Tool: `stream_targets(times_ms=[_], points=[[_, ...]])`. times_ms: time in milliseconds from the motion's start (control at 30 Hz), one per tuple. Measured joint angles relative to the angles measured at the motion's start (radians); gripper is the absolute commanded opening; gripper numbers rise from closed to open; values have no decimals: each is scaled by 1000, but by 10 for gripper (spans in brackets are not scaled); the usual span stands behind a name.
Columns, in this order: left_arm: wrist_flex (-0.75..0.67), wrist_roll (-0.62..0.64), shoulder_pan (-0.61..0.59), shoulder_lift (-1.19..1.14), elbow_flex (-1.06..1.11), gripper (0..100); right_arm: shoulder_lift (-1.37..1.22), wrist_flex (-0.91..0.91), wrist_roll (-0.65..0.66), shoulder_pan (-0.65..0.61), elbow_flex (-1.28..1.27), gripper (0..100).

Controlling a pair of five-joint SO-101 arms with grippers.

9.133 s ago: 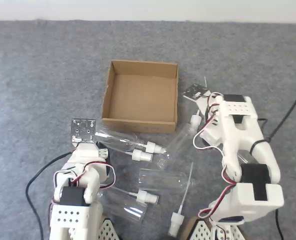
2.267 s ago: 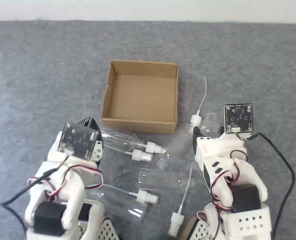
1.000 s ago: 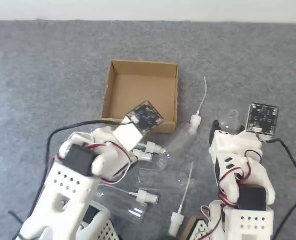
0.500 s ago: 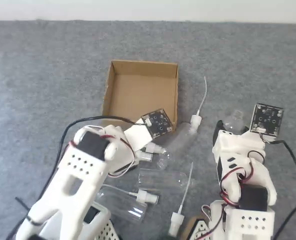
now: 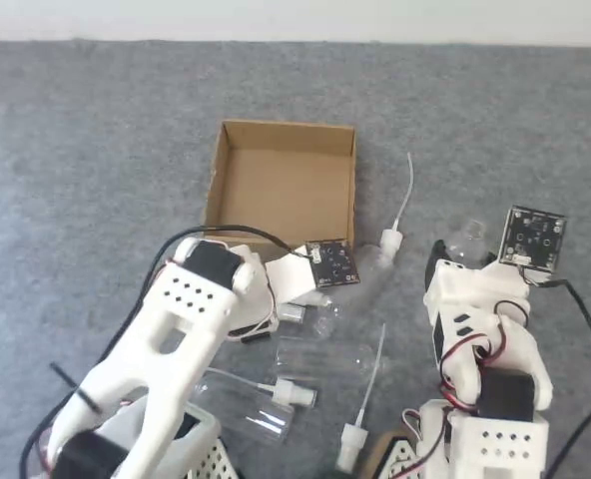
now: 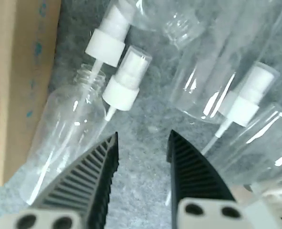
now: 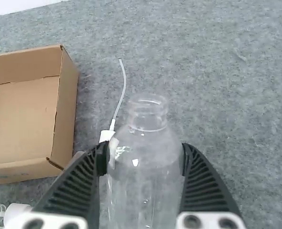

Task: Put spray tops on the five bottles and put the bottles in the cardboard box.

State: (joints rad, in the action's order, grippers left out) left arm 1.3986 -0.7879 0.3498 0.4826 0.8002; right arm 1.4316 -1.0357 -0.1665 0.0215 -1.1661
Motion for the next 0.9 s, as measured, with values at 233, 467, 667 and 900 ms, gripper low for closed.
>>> stream_targets(times_ms=[233, 467, 667, 900], points=[[-54, -84, 0, -101, 0, 160, 0, 0, 0, 0, 0, 69], [-147, -124, 0, -230, 0, 161, 0, 20, 0, 0, 0, 69], [-229, -141, 0, -284, 0, 162, 0, 25, 0, 0, 0, 69], [-247, -155, 0, -350, -2, 160, 0, 25, 0, 0, 0, 69]])
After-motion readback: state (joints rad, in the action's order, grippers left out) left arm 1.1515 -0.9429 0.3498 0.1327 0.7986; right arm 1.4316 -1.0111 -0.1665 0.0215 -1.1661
